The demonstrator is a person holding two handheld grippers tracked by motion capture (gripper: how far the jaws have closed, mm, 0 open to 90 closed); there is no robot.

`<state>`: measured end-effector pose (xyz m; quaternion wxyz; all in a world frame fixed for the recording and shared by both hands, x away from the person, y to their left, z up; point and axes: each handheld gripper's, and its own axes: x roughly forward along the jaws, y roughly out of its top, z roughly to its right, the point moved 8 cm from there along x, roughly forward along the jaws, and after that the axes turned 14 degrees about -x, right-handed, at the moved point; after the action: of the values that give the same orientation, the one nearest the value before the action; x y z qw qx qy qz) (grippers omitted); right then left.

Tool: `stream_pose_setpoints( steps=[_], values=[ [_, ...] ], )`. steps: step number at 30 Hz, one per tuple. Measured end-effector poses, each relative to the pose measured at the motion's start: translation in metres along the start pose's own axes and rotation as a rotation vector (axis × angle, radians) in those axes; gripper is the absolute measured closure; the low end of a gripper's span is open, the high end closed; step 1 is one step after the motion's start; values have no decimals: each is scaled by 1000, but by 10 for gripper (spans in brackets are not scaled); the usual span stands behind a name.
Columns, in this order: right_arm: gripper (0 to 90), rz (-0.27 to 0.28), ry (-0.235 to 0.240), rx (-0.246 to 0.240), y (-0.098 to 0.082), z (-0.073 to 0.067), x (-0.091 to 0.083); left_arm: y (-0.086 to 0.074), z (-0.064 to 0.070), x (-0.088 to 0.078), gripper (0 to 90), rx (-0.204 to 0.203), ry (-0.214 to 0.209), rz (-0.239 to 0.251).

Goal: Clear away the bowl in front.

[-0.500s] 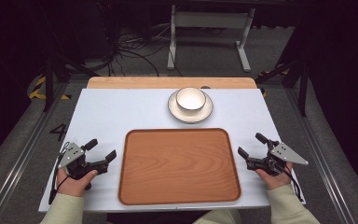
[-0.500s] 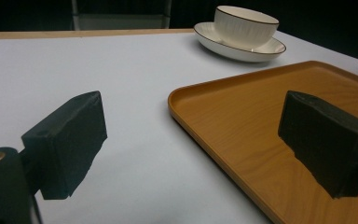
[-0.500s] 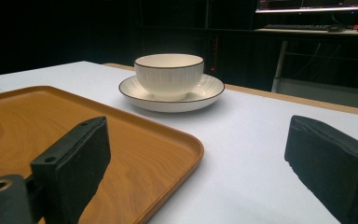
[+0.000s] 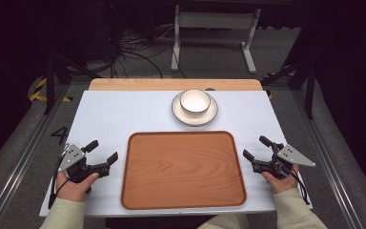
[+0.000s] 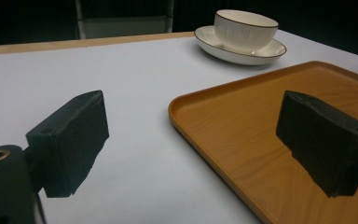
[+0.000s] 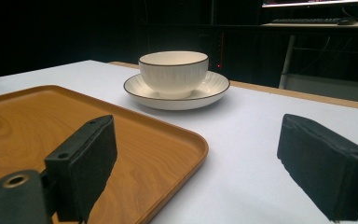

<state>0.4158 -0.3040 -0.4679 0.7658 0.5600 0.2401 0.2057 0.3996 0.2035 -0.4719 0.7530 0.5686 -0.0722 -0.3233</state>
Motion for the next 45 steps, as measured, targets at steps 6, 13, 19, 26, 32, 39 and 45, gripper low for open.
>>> stream_pose_setpoints(
  steps=[6, 13, 19, 26, 32, 39, 45],
  values=[
    [137, -13, 8, -2, 0, -1, 2, 18, 8, -3, 112, -6, -2, 14],
    [151, -28, 13, -3, -1, -1, 3, 28, 21, -5, 114, 22, -20, 7],
    [149, -11, 11, 20, -1, 1, 1, 33, 38, 1, 116, 47, -43, -14],
    [165, -16, 29, -6, -1, -2, 2, 46, 52, 7, 125, 61, -64, -15],
    [165, -27, 31, -4, -1, -2, 3, 56, 58, 16, 125, 70, -77, -27],
    [169, -27, 27, -6, -1, -1, 3, 68, 70, 37, 125, 84, -109, -43],
    [169, -23, 23, -9, -1, -1, 2, 79, 80, 53, 125, 101, -137, -59]
  ],
)
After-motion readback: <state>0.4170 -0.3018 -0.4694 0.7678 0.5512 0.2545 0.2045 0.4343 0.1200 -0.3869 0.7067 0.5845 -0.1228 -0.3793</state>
